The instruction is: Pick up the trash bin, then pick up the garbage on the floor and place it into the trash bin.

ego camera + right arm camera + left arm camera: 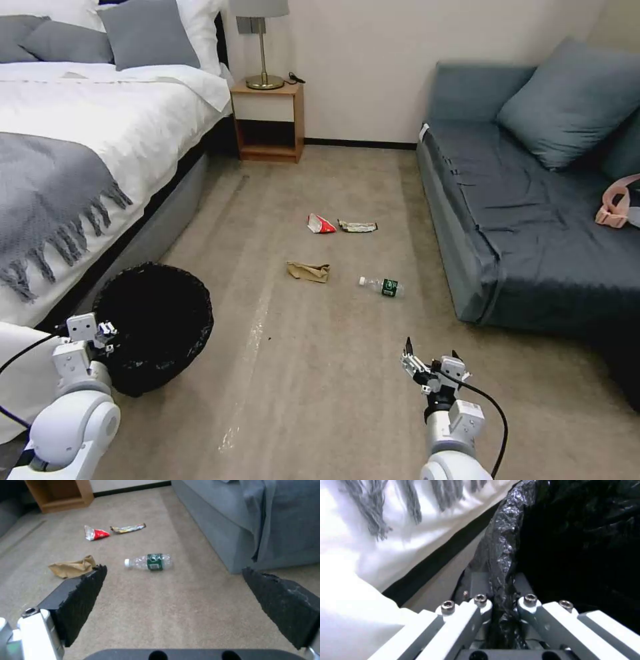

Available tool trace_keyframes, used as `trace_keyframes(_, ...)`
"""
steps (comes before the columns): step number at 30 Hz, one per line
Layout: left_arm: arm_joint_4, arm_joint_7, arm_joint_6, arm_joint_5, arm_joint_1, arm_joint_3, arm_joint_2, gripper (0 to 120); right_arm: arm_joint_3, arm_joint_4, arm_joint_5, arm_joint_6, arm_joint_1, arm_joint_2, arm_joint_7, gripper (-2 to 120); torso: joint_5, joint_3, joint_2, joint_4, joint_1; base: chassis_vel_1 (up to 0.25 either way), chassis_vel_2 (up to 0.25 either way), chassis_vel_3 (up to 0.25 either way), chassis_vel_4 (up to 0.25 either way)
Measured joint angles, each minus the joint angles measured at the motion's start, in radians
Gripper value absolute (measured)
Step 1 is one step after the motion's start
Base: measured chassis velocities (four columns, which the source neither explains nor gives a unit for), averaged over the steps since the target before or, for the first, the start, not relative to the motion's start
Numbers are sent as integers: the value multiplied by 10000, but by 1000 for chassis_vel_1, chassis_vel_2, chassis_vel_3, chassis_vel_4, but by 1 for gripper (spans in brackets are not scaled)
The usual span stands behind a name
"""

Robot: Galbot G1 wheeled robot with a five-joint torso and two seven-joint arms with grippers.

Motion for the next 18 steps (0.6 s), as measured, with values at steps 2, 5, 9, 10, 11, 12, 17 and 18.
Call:
trace_keyframes(2, -110, -1, -11, 52, 46, 0, -11, 3, 9, 16, -11, 26, -9, 0, -17, 100, -1, 0, 0, 1, 0, 0, 0, 0, 0)
trace_keyframes(5, -212, -4, -36, 147, 49, 21, -16, 3, 8, -9, -16, 38, 49, 0, -49, 100, 0, 0, 0, 0, 0, 0, 0, 0, 0)
trace_keyframes(9, -220, -5, -114, 173, 29, 48, 32, 3, -9, -138, -21, 58, 147, 0, -78, 100, -1, 0, 0, 1, 0, 0, 0, 0, 0)
trace_keyframes(10, -220, -7, -144, 175, 23, 53, 51, 3, -12, -187, -23, 91, 157, 0, -82, 100, 0, 0, 0, 0, -1, 0, 0, 0, 0)
trace_keyframes(11, -220, -8, -177, 175, 11, 76, 76, 3, -13, -246, -25, 126, 170, -1, -84, 100, 0, 0, 0, 0, 0, 0, 0, 0, 0)
trace_keyframes(12, -220, -8, -177, 175, 11, 76, 76, 3, -13, -246, -25, 126, 170, -1, -84, 100, 0, 0, 0, 0, 0, 0, 0, 0, 0)
trace_keyframes(17, -193, -8, -336, 169, -62, 184, 147, 3, 9, -468, -75, 211, 249, -1, -105, 100, -1, 0, 0, 0, 0, 0, 0, 0, 0)
trace_keyframes(18, -178, -8, -362, 161, -62, 187, 177, 3, 14, -495, -82, 223, 251, -1, -108, 100, -2, 0, 0, 0, 0, 0, 0, 0, 0)
